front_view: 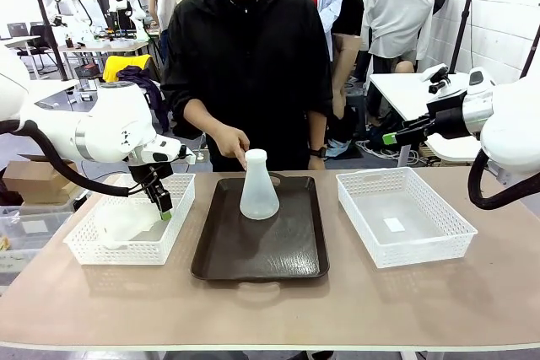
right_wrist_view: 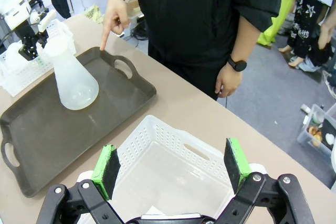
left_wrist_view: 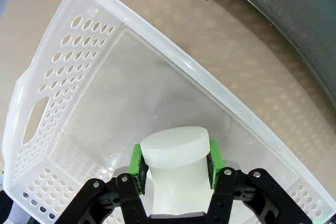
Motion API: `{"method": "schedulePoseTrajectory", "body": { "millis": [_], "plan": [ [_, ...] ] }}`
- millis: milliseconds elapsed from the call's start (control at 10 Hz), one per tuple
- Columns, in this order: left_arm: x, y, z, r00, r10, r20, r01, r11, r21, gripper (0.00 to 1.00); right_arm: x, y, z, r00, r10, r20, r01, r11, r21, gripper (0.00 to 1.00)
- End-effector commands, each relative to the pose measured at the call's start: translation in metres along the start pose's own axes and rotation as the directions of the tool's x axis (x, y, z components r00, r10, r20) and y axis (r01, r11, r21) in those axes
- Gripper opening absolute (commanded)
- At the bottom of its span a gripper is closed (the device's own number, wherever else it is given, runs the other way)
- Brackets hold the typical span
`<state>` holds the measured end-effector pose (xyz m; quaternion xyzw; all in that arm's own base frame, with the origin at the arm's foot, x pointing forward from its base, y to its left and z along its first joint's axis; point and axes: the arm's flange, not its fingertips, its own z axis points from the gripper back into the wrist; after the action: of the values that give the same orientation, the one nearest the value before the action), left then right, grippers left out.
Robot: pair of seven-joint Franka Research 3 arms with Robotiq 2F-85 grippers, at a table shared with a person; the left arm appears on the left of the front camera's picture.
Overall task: Prepare the laboratory tools.
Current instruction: Place the picked Big flask upright in the Handle tray as directed by the person.
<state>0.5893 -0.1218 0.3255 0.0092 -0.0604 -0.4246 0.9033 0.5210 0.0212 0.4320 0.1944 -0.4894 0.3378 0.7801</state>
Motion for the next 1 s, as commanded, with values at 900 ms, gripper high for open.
{"method": "schedulePoseTrajectory", "body": {
  "millis": [900],
  "plan": [
    [-0.036,0.007,0.111,0.972,-0.050,0.229,0.020,0.991,0.130,0.00,0.002,0.000,0.000,1.000,-0.005,-0.007,0.005,1.000,0.001,1.00]
  ]
}}
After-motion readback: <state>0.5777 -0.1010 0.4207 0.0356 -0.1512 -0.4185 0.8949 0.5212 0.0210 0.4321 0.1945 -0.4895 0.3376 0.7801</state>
